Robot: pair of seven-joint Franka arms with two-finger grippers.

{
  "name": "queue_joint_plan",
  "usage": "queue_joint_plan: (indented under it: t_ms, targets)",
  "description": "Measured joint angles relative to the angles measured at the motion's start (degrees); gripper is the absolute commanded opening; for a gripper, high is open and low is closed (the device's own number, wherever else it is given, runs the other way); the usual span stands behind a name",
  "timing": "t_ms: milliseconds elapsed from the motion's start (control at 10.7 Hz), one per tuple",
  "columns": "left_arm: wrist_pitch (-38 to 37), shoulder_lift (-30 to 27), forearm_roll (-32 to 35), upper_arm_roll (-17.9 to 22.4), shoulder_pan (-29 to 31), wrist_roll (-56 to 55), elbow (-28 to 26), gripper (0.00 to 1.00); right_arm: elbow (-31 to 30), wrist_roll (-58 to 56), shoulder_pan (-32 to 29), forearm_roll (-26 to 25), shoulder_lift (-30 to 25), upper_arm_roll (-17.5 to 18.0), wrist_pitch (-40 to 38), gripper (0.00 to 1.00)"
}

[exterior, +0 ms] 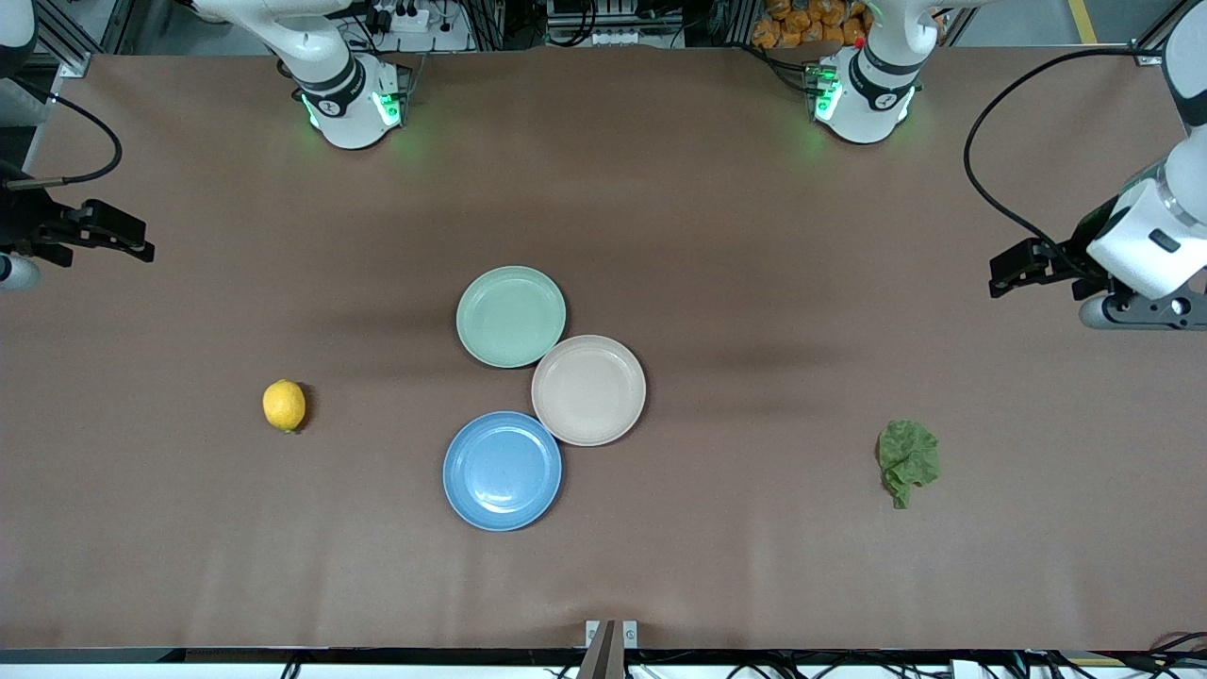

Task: Place lemon and lettuce in plates

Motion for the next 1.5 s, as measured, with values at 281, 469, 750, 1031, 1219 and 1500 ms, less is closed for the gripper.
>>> queue_joint_plan:
  t_ms: [281,469,750,1031,1219,1500]
  targets:
    - [1.66,1.52,0.67,-0.05,-0.25,0.01,0.27,1.00,0.00,0.00,-0.03,0.00,0.01,-0.01,-0.01,1.00]
    - [4.34,2.33,0.67,-0.05,-0.21,0.01,0.30,1.00,0.00,0.00,-0.03,0.00,0.14,-0.01,-0.01,1.00]
    - [6.15,4.36,0.23,-0.06,-0.16,0.01,0.28,1.00,-0.11,0.00,-0.24,0.00,0.37,-0.01,0.01,1.00]
    - [8.86,5.79,0.08,-0.06,-0.12,0.01,-0.54,1.00,-2.20,0.00,-0.87,0.04,0.39,-0.01,1.80,1.00]
    - [12.53,6.58,0.07,-0.06,-0.11,0.01,-2.61,1.00,-5.62,-0.01,-1.13,0.08,0.44,-0.01,5.35,1.00]
    - [14.67,8.60,0.06,-0.07,-0.11,0.01,-3.57,1.00,-11.45,-0.01,-1.14,0.08,0.69,0.08,10.63,1.00]
